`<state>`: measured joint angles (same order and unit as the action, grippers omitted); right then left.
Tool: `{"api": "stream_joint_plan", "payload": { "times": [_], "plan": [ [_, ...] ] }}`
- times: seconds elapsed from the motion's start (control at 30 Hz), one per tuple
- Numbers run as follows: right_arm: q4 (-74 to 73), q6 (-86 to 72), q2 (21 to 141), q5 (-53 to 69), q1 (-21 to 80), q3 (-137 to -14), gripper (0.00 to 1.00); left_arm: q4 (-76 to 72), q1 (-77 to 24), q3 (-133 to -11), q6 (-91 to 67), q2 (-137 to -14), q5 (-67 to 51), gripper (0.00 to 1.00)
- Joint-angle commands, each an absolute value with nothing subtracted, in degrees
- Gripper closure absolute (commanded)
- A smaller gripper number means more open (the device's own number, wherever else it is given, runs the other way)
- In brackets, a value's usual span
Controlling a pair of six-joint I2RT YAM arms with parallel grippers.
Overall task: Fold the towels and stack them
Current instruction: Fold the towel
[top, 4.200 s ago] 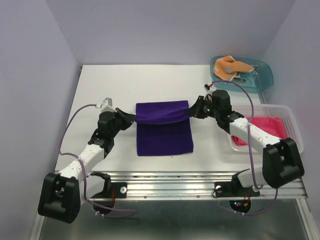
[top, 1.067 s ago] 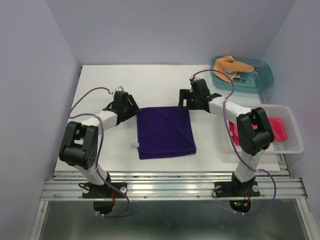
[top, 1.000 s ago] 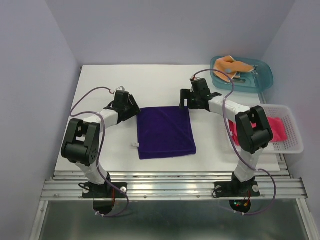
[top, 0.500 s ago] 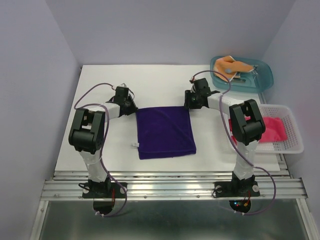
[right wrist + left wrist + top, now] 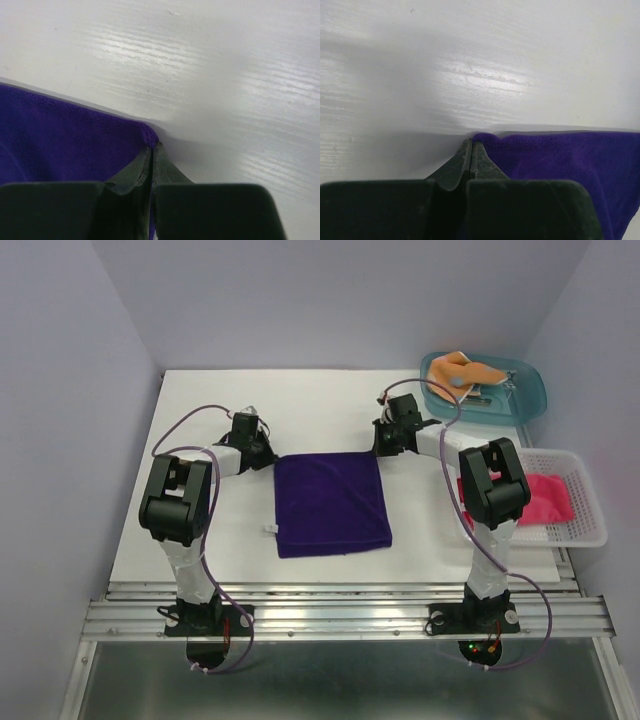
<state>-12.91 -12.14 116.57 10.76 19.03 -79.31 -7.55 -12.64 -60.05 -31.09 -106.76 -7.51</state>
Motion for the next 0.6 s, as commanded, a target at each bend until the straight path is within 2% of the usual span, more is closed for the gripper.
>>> {"api": "stream_joint_plan", "payload": {
  "times": [0.0, 0.27, 0.57],
  "plan": [
    [-9.67, -6.87, 115.93, 12.3, 18.11, -85.16, 0.99, -9.31, -12.22, -63.1, -29.53, -103.19, -5.01, 1.0],
    [-10.63, -0.62, 114.96, 14.23, 17.75, -86.22, 0.99, -9.93, -12.3, -63.37, -29.36, -102.31, -6.06, 1.0],
    [-8.79, -1.75, 108.73, 19.95, 17.67, -78.58, 0.99, -15.46, -12.22, -56.35, -30.06, -96.6, -10.72, 1.0]
  ]
}}
